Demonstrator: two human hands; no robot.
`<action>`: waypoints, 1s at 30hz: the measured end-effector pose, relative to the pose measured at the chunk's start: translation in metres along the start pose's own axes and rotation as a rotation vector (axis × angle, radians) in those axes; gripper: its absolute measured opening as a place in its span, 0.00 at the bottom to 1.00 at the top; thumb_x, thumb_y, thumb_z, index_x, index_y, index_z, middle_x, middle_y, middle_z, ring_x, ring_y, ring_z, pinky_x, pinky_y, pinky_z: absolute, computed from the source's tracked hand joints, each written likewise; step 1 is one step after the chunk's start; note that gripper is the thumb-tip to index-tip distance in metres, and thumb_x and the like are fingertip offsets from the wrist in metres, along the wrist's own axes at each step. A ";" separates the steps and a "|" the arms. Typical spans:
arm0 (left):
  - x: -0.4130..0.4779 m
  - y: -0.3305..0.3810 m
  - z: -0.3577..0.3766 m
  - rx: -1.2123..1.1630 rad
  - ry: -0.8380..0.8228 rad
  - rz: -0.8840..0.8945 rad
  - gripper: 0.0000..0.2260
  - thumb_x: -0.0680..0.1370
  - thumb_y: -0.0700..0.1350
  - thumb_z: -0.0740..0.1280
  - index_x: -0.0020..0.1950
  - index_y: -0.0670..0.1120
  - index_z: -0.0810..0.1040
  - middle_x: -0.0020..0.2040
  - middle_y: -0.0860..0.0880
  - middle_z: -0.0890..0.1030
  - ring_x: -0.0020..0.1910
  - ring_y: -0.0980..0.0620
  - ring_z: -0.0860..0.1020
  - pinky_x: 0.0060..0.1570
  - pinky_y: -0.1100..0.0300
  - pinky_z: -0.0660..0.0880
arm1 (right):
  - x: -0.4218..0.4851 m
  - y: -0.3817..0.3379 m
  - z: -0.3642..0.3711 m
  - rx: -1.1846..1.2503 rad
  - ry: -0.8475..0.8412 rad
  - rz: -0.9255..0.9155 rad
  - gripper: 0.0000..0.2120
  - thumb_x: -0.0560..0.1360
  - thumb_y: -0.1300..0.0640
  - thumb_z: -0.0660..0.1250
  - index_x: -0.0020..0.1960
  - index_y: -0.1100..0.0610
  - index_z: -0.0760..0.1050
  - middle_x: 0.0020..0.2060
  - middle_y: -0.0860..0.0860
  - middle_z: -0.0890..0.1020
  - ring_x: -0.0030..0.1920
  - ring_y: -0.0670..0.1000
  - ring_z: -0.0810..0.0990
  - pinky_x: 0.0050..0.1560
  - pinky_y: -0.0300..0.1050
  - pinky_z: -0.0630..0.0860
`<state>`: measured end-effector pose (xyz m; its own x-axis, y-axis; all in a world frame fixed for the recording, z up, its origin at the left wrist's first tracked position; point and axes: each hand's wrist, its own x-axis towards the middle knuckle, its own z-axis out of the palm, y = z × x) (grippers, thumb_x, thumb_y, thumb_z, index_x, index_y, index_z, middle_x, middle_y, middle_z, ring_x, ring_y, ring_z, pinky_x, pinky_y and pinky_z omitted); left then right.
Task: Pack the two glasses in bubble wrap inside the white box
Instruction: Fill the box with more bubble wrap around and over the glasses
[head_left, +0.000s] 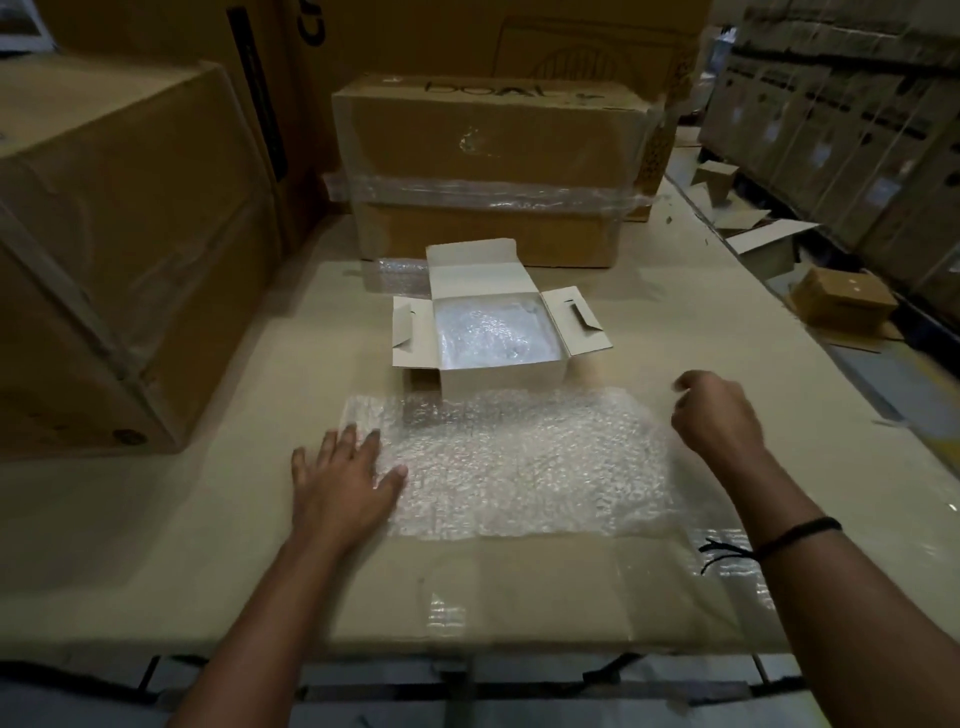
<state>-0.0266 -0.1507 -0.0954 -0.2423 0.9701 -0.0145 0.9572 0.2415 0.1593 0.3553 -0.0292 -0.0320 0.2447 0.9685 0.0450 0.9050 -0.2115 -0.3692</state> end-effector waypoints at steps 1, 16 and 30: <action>-0.001 -0.004 0.001 0.039 -0.070 0.014 0.33 0.78 0.68 0.46 0.79 0.53 0.52 0.80 0.49 0.50 0.79 0.48 0.48 0.73 0.41 0.42 | -0.002 -0.004 -0.005 -0.042 0.041 -0.031 0.20 0.72 0.66 0.61 0.62 0.54 0.77 0.53 0.59 0.82 0.51 0.61 0.81 0.48 0.48 0.77; -0.015 -0.036 -0.004 -0.521 0.288 -0.026 0.24 0.77 0.57 0.55 0.64 0.46 0.79 0.67 0.46 0.77 0.69 0.47 0.71 0.72 0.44 0.55 | -0.083 -0.189 0.013 0.458 -0.553 -0.257 0.25 0.75 0.62 0.70 0.70 0.63 0.67 0.42 0.59 0.83 0.36 0.53 0.86 0.42 0.49 0.83; -0.042 -0.066 -0.012 -0.457 0.183 0.066 0.34 0.72 0.69 0.63 0.74 0.56 0.63 0.47 0.57 0.77 0.49 0.55 0.76 0.59 0.54 0.63 | -0.126 -0.282 0.100 0.449 -0.588 -0.258 0.25 0.80 0.45 0.61 0.62 0.67 0.73 0.41 0.59 0.84 0.38 0.56 0.86 0.48 0.54 0.83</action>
<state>-0.0811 -0.2075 -0.0931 -0.2467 0.9529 0.1767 0.8144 0.1050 0.5708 0.0345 -0.0780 -0.0262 -0.2923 0.9168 -0.2722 0.6497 -0.0184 -0.7599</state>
